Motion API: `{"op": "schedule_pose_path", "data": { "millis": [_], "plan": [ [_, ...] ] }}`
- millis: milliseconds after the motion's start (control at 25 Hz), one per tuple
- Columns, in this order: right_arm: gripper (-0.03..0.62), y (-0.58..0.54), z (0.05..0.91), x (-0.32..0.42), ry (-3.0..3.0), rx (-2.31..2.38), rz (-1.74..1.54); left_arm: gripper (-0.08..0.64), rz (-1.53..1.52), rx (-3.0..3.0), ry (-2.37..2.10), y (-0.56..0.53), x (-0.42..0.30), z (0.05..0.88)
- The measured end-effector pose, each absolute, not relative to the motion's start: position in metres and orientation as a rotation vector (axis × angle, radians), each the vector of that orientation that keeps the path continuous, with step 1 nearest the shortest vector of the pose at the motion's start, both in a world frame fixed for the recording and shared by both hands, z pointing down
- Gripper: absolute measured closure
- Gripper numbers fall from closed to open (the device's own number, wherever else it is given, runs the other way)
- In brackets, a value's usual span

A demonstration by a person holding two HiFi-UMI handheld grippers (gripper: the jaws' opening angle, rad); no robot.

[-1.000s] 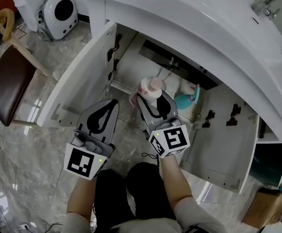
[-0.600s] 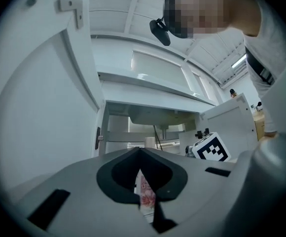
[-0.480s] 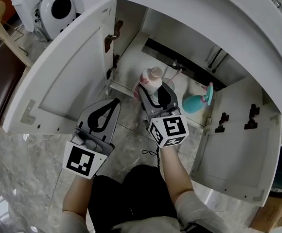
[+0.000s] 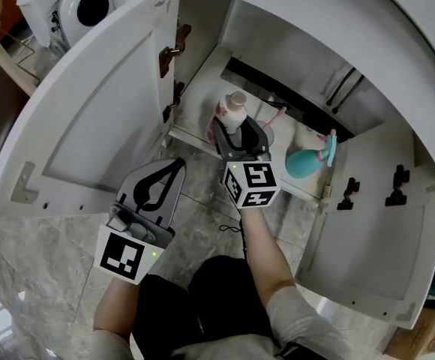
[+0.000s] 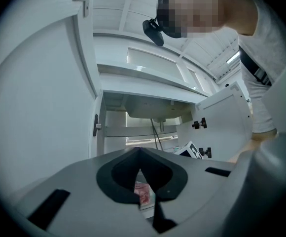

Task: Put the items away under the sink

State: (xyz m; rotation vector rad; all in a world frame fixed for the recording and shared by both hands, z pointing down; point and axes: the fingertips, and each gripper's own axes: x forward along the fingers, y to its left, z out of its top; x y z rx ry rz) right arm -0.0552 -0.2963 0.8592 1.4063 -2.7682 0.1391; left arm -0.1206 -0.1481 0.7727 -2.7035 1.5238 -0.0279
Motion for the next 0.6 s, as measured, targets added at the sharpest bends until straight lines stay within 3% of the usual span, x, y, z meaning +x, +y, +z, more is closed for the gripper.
{"op": "schedule_pose_path", "data": {
  "millis": [600],
  "plan": [
    [0.366, -0.328, 0.888, -0.054, -2.688, 1.516, 0.220, 0.561, 0.017, -2.691, 1.552, -0.145, -0.134, 0.776]
  ]
}}
